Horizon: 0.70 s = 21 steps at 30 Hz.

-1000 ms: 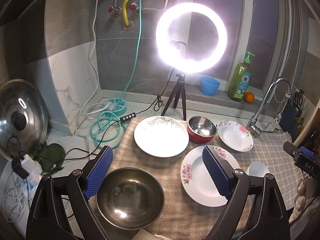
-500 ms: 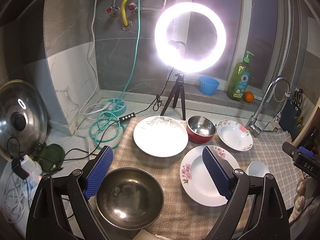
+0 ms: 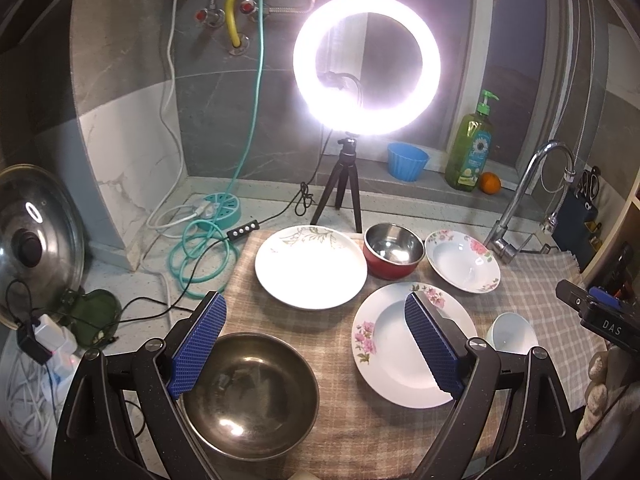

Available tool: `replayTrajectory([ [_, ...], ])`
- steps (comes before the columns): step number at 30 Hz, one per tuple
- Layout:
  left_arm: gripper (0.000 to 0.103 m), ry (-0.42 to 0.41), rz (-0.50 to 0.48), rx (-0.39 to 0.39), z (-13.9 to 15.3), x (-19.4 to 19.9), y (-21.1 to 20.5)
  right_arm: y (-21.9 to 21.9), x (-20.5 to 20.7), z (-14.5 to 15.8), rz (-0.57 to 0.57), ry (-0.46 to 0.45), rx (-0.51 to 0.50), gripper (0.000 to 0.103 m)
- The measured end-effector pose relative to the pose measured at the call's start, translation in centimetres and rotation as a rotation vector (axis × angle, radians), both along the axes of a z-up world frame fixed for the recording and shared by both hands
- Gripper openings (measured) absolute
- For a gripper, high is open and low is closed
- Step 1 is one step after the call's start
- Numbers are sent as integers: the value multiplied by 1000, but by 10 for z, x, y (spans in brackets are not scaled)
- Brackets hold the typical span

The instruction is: Organize plates and bowls

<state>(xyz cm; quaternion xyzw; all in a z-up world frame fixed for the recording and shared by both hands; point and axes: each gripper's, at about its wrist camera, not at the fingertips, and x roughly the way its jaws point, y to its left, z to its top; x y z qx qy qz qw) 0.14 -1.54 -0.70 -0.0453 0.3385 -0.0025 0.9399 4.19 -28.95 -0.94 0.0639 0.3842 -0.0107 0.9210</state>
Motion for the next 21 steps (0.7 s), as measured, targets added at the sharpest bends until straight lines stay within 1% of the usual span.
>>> replayTrajectory([
  [5, 91, 36, -28, -9, -8, 7, -1, -5, 8, -5, 42, 14, 17, 103],
  [10, 89, 81, -48, -35, -17, 15, -2, -8, 20, -11, 103, 35, 38, 103],
  [12, 82, 102, -52, -50, -22, 18, -3, -9, 26, -15, 137, 52, 52, 100],
  [13, 80, 113, -54, -59, -23, 19, -4, -9, 29, -17, 153, 63, 58, 96],
  [16, 70, 148, -65, -89, -31, 23, -5, -9, 40, -25, 190, 93, 78, 92],
  [17, 65, 161, -70, -101, -34, 24, -6, -10, 44, -28, 206, 109, 94, 90],
  [18, 58, 170, -74, -108, -35, 25, -6, -10, 48, -32, 223, 126, 112, 86],
  [20, 49, 193, -92, -124, -40, 29, -10, -11, 57, -39, 251, 159, 144, 78],
  [21, 47, 202, -97, -128, -42, 29, -12, -11, 61, -43, 266, 179, 162, 76],
])
